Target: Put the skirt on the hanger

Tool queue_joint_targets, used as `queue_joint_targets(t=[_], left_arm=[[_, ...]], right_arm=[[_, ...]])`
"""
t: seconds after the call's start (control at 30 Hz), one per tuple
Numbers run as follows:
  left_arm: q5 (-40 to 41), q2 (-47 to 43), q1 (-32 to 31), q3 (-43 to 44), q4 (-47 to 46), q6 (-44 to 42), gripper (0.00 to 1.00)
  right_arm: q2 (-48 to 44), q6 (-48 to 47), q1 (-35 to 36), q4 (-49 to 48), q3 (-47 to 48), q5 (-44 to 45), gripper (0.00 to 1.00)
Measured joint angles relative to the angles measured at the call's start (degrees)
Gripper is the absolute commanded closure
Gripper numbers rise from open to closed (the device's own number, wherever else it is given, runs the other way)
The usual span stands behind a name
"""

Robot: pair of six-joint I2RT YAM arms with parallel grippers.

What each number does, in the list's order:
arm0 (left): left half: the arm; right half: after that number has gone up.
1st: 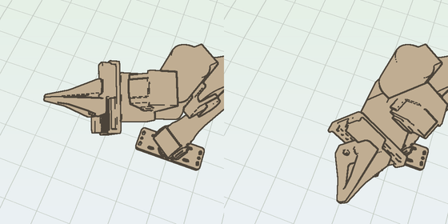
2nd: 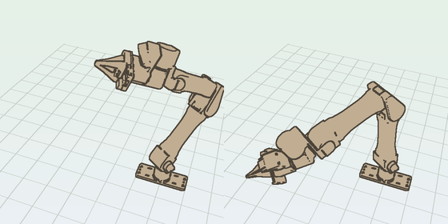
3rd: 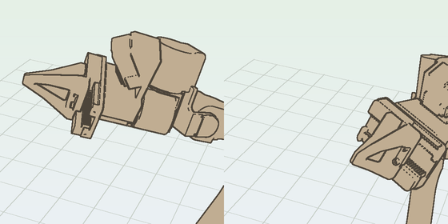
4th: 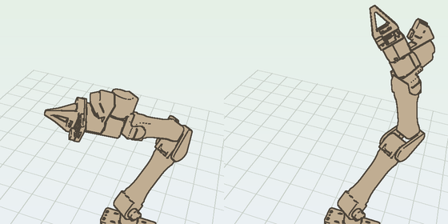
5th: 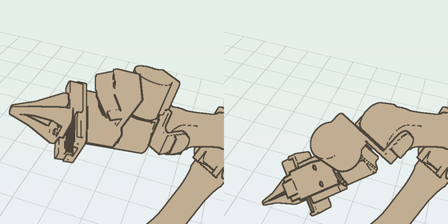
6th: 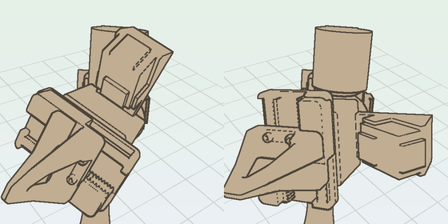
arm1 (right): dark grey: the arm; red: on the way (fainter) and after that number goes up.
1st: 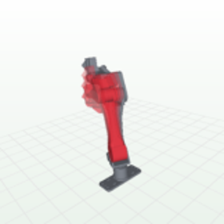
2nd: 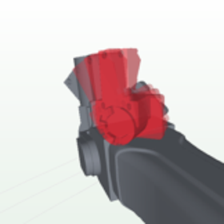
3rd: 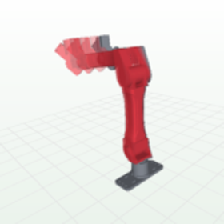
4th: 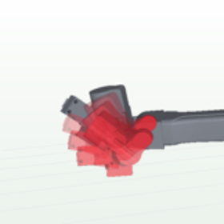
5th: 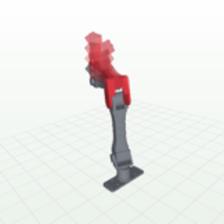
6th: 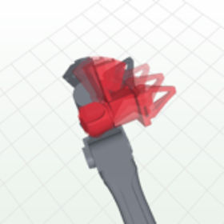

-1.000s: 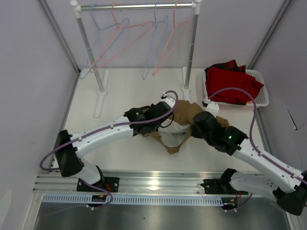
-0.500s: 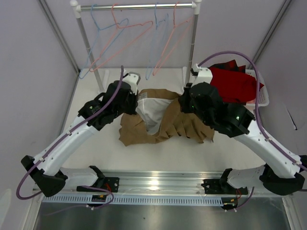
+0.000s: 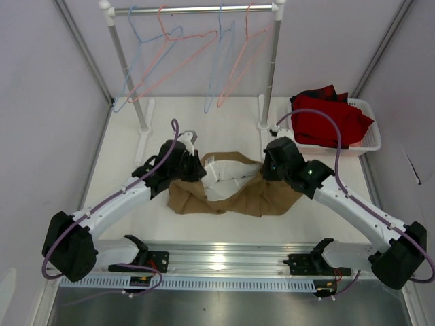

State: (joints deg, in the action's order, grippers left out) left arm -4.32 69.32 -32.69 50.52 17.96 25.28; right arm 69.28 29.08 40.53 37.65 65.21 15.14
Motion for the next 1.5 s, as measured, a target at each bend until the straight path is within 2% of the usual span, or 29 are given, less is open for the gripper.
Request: queue_joint_targets(t=[0.07,0.2,0.23,0.27,0.33,0.43,0.6,0.67,0.73,0.93,1.13,1.3,1.5], left_arm=[[-1.46,-0.24,0.0,-6.19,-5.31,2.62,0.74],[-3.87,-0.28,0.02,-15.82,-15.08,7.93,0.58],[-4.11,-0.31,0.02,-16.96,-16.9,9.01,0.56],[-4.33,-0.33,0.02,-17.57,-18.25,9.86,0.48],[-4.5,-0.55,0.02,-17.79,-20.41,10.69,0.39],[-4.24,-2.01,0.04,-17.46,-21.18,10.78,0.37],[-0.92,-3.28,-0.26,-13.07,-15.06,9.73,0.35],[1.7,-4.28,-0.98,-11.74,-11.78,8.81,0.27],[4.85,-5.9,-2.75,-10.84,-8.0,7.89,0.24],[16.57,-11.58,-12.11,-10.29,2.38,7.63,0.16],[28.28,-14.36,-23.8,-10.43,8.92,11.52,0.16],[34.29,-11.5,-30.82,-11.76,11.82,16.41,0.16],[38.23,-5.97,-34.91,-11.96,15.63,20.37,0.17]], right_arm=[[-2.86,1.46,0.33,-2.86,-7.52,-2.4,1.0],[-7.58,5.05,2.49,-7.61,-17.88,-4.96,1.0],[-8.15,5.68,3.02,-8.41,-19.37,-5.22,1.0],[-8.5,6.27,3.39,-9.25,-20.57,-5.46,1.0],[-8.52,7.04,3.96,-10.58,-21.92,-5.86,1.0],[-8.02,7.41,4.0,-12.33,-22.34,-5.99,1.0],[-3.74,7.37,4.0,-13.92,-21.24,-5.88,1.0],[-1.4,7.32,4.0,-13.94,-19.96,-5.79,1.0],[0.11,7.21,4.0,-13.81,-18.56,-5.77,1.0],[2.23,6.54,4.04,-13.7,-14.56,-5.62,1.0],[3.41,5.84,4.04,-13.51,-13.2,-5.6,1.0],[4.44,5.44,4.02,-13.25,-13.0,-5.62,1.0],[4.44,5.07,3.87,-12.83,-13.0,-5.62,1.0]])
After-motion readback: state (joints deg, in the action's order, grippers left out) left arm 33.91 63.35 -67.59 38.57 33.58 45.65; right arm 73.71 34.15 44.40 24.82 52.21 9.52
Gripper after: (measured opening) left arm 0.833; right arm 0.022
